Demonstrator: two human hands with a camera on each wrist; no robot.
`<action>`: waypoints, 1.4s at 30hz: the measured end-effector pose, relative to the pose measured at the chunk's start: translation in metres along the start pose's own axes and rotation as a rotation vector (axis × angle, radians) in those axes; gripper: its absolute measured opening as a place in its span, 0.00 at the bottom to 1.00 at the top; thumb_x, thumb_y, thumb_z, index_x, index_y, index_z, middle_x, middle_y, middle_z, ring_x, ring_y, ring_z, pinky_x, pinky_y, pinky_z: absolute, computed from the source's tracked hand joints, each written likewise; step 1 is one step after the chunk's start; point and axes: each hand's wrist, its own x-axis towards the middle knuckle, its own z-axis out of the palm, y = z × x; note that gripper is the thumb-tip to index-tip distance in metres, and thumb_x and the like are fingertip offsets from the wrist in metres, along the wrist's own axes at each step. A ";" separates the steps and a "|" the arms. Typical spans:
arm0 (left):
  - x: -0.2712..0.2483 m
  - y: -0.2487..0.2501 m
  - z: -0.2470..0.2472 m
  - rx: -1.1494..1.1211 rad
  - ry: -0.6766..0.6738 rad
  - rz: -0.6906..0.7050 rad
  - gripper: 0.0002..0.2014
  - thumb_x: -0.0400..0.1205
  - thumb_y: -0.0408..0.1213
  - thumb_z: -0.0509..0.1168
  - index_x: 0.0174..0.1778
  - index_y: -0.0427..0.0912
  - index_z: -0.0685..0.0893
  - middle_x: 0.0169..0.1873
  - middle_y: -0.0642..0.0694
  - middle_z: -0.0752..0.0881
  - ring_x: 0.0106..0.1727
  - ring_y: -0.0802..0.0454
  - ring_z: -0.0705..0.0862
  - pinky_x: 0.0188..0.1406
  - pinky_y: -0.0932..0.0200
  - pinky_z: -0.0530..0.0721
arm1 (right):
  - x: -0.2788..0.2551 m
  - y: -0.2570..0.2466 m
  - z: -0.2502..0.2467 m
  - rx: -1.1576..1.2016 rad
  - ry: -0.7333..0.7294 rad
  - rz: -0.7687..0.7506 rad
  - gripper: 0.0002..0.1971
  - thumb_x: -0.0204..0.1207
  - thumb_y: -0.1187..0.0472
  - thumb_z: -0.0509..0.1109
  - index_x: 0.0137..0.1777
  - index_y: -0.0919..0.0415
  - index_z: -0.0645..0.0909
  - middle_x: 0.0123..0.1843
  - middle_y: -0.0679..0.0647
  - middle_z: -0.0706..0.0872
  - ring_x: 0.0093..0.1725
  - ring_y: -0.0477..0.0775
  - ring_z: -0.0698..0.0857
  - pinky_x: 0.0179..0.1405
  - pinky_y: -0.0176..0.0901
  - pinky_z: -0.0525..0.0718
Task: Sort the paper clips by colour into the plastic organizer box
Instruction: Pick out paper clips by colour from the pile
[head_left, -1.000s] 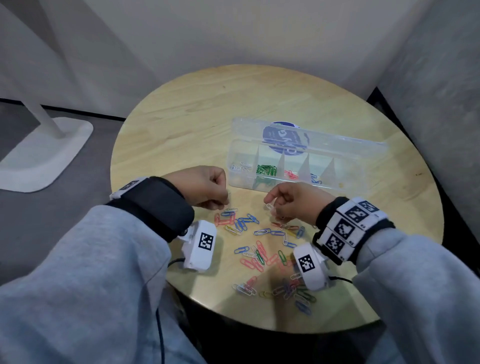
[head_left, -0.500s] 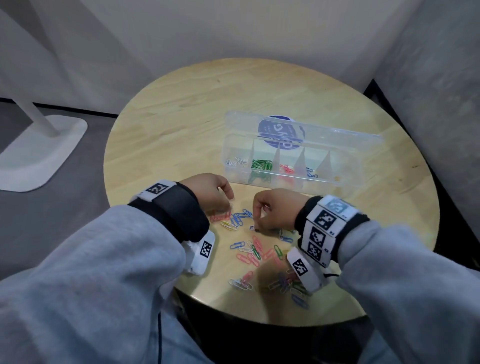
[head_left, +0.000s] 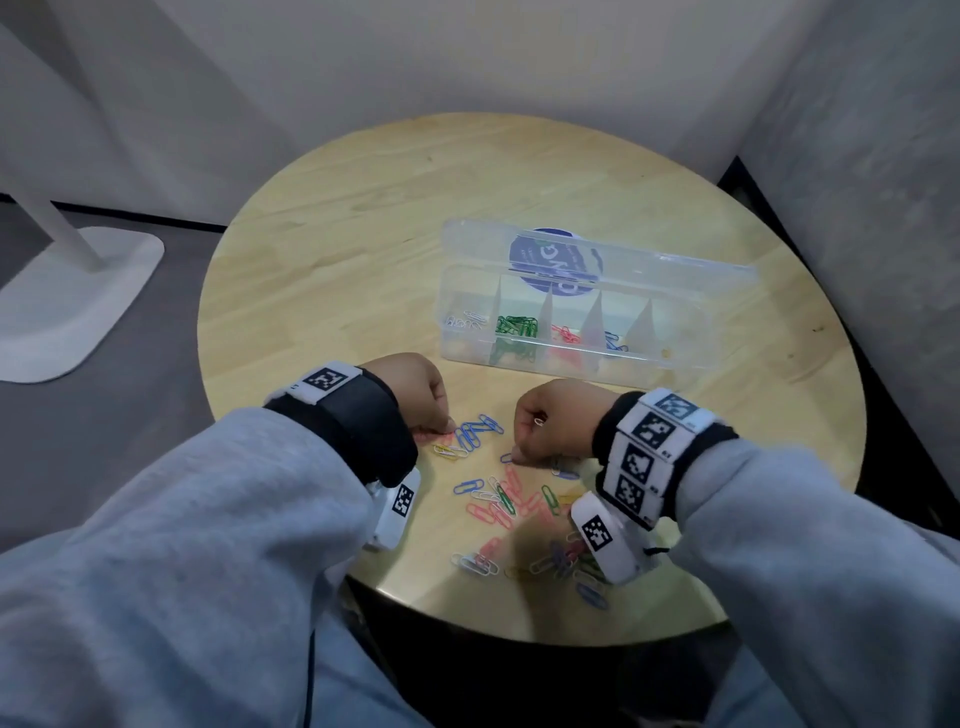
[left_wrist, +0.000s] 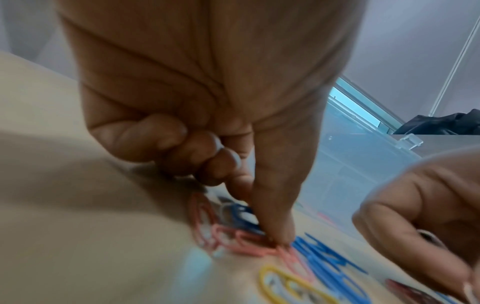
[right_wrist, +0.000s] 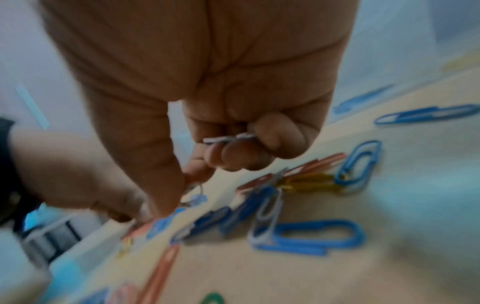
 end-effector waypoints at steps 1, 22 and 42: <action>-0.001 -0.001 -0.001 -0.003 -0.003 -0.001 0.14 0.74 0.38 0.73 0.24 0.45 0.79 0.11 0.56 0.79 0.14 0.65 0.74 0.20 0.71 0.72 | -0.001 0.004 -0.002 0.096 0.014 0.019 0.11 0.69 0.59 0.76 0.30 0.54 0.77 0.29 0.50 0.84 0.27 0.50 0.79 0.33 0.39 0.80; -0.008 -0.001 -0.018 -0.743 -0.065 0.005 0.12 0.80 0.27 0.65 0.34 0.44 0.74 0.24 0.48 0.83 0.17 0.62 0.79 0.18 0.72 0.77 | -0.012 0.042 -0.010 0.909 0.021 0.110 0.11 0.79 0.76 0.60 0.39 0.66 0.80 0.23 0.57 0.78 0.20 0.48 0.78 0.21 0.36 0.80; -0.016 0.015 0.010 0.286 -0.054 0.108 0.09 0.69 0.38 0.72 0.30 0.51 0.77 0.25 0.55 0.76 0.28 0.58 0.73 0.27 0.65 0.68 | -0.013 0.022 -0.006 -0.034 0.109 0.104 0.09 0.70 0.64 0.72 0.43 0.48 0.79 0.26 0.47 0.71 0.25 0.46 0.70 0.26 0.39 0.68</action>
